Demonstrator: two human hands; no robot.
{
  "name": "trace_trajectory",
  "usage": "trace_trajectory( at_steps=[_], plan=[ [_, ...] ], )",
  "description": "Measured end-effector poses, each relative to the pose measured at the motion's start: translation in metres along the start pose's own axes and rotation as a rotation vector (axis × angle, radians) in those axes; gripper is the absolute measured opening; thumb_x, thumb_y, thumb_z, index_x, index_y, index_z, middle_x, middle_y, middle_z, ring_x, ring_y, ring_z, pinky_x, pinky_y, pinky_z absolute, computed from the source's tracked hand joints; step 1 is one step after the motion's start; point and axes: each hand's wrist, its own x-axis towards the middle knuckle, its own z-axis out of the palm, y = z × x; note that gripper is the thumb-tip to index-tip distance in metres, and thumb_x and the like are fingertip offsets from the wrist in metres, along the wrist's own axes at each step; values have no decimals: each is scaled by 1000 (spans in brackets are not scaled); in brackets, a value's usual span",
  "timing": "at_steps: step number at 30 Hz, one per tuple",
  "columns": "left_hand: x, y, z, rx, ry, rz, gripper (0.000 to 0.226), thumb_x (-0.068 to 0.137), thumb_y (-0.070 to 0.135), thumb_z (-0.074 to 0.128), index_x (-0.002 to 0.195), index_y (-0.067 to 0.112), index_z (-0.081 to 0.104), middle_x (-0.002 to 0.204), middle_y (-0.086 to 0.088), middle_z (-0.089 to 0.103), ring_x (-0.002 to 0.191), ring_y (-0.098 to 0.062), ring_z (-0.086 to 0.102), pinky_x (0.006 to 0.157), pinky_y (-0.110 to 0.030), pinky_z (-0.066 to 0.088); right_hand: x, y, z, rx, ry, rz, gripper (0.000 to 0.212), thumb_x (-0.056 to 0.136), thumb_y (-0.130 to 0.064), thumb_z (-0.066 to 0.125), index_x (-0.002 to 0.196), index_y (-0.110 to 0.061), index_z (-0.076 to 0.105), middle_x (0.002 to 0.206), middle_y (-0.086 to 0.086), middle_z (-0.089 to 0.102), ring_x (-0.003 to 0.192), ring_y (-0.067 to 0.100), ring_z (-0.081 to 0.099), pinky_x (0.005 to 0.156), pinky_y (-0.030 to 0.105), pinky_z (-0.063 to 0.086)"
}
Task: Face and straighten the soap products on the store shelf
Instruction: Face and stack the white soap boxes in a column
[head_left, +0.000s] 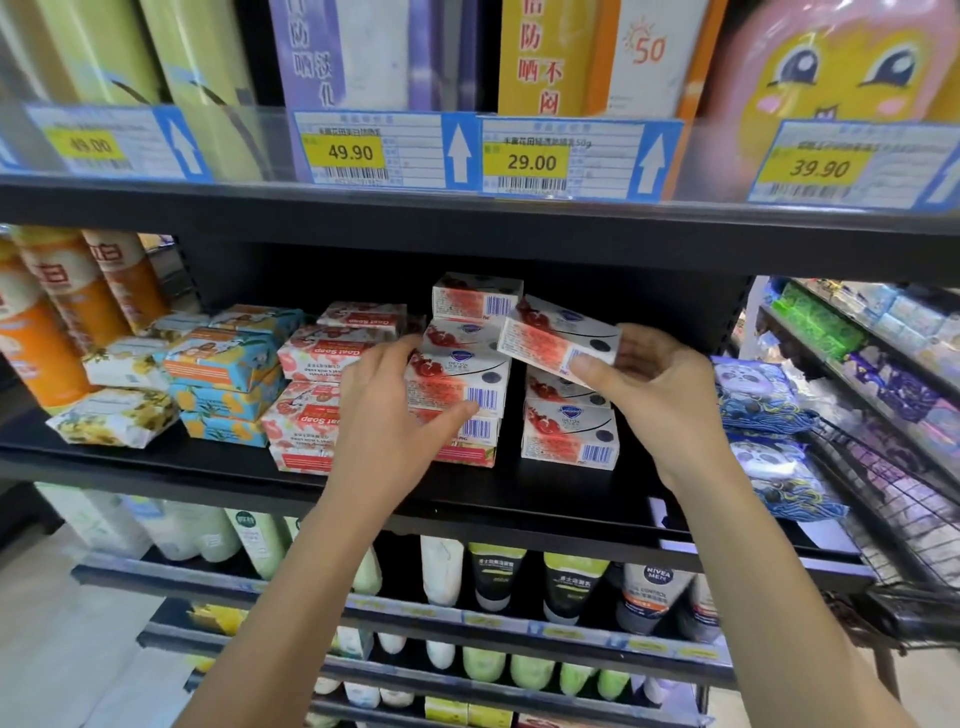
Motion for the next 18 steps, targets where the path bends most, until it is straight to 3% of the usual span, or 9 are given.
trace_trajectory(
  at_steps=[4,11,15,18],
  plan=[
    [9,1,4,28,-94,-55,97,77,50,85,155,17,38,151,-4,51,143,-24,39,115,-42,39,-6,7,-7,-12,3,4,62,72,-32,93,126,-20,67,114,-8,74,105,10,71,96,34,57],
    [13,7,2,27,-104,-110,95,74,48,87,152,14,44,145,-9,54,140,-27,41,111,-41,40,-16,4,-14,-10,24,15,61,74,-30,90,129,-20,65,114,-10,72,102,3,69,83,16,55],
    [14,4,-5,5,-140,-118,90,70,47,89,145,14,52,134,-6,57,123,-24,56,99,-36,47,-23,-1,-19,-11,16,1,41,78,-18,87,110,-31,64,104,-17,69,85,-14,66,72,3,48],
    [15,2,-11,-16,-167,-141,88,68,48,90,141,16,54,115,1,67,98,-16,65,80,-28,52,-31,-4,-20,-17,13,-17,42,77,-17,88,101,-39,61,102,-20,69,87,-13,67,74,4,49]
  ],
)
